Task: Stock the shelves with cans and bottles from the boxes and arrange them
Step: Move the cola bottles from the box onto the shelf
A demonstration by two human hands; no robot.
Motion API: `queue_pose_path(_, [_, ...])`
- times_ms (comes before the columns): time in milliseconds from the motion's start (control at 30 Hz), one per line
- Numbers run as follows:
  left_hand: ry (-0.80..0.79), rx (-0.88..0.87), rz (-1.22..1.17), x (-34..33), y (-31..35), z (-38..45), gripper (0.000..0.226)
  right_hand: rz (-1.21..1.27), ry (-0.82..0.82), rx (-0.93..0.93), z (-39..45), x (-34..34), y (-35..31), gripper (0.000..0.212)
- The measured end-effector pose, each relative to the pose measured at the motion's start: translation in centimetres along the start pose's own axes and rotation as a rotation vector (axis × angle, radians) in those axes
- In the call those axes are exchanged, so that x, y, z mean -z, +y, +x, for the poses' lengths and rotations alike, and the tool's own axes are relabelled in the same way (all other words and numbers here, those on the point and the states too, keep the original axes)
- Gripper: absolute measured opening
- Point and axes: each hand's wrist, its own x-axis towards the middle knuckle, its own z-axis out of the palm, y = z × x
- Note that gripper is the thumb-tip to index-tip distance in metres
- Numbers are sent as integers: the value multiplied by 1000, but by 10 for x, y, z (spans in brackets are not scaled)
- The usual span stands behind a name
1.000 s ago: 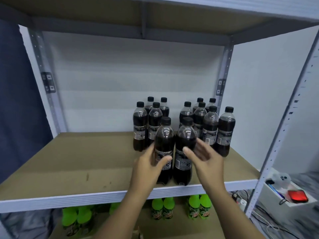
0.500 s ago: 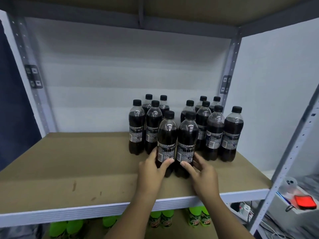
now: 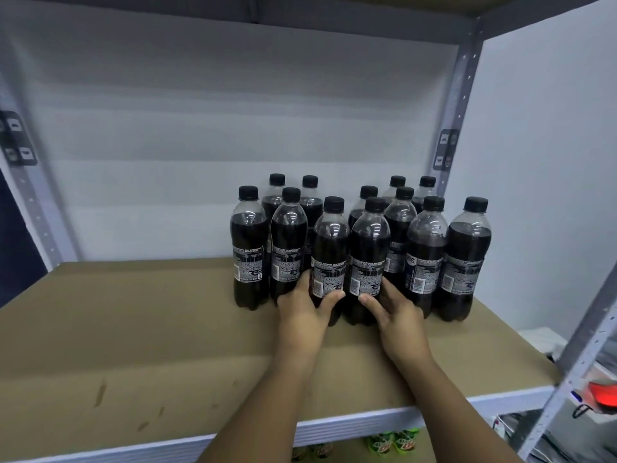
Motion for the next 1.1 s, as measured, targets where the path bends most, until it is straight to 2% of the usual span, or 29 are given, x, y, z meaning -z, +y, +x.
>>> queue_pose_path(100, [-29,6,86,2,7,-1,65,-16,-17,-28,-1,-1,1,46])
queue_pose_path(167, [-77,23,132,7,8,-5,52,24,-35,-77,-6,-3,2,57])
queue_pose_path(233, [-137,50,135,16,2,-17,49,75,-32,-178,-14,-1,-3,68])
queue_pose_path(367, [-164,125,155,49,-8,-52,50,66,-15,-244,-37,4,-16,55])
queue_pose_path(467, [-169,128,187,80,-8,-78,41,38,-40,-236,-61,2,-31,56])
queue_pose_path(600, [-151,84,274,115,-2,-126,28,-49,-74,-179,-107,-8,-59,48])
queue_pose_path(767, [-101,65,278,160,1,-181,31,48,-56,-83,-185,-32,-102,33])
queue_pose_path(967, [15,456,196,219,-64,-268,42,162,-178,-223,-286,-82,-103,32])
queue_pose_path(1100, [24,642,308,248,-112,-337,50,104,-411,-354,-359,-121,-79,42])
